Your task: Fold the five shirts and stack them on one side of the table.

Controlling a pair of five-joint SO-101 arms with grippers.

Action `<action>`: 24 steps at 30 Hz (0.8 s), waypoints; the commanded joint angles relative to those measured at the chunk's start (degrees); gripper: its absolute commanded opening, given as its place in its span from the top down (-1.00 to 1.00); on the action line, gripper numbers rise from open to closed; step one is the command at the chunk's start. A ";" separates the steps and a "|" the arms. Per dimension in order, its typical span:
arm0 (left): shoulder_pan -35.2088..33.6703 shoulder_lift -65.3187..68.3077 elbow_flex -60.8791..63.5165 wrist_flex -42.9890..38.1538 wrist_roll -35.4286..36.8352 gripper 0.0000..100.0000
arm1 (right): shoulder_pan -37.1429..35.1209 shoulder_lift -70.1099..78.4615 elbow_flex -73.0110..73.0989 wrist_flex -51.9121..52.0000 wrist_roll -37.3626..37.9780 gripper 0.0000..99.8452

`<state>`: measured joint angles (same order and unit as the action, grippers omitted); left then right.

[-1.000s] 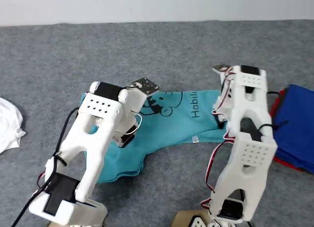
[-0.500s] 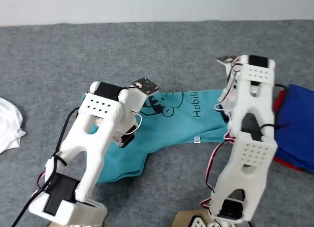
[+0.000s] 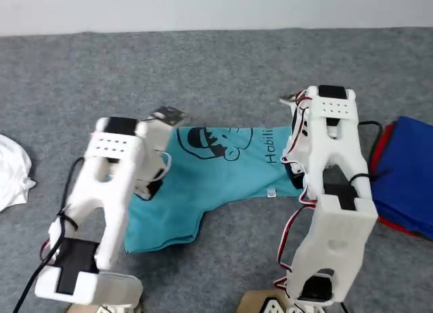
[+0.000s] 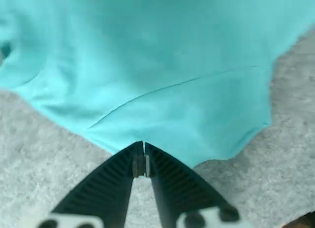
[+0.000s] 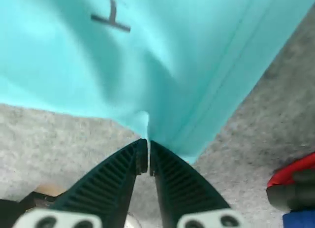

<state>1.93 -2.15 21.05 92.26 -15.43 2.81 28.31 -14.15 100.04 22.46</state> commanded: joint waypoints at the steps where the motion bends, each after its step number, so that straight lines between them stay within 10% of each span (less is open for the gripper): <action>1: -2.73 -2.11 -0.13 -0.35 0.35 0.99 | -0.75 -4.26 0.09 -2.24 -0.70 0.98; 15: -2.46 -1.49 0.40 -2.46 -0.09 0.99 | 7.16 5.93 1.23 -8.75 6.42 0.98; 24: -2.55 -2.11 5.41 -3.78 -4.57 0.99 | -0.31 -5.14 1.14 -3.03 6.07 0.92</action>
<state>-0.53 -2.15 26.51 88.92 -19.12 5.80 29.89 -12.48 94.77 28.18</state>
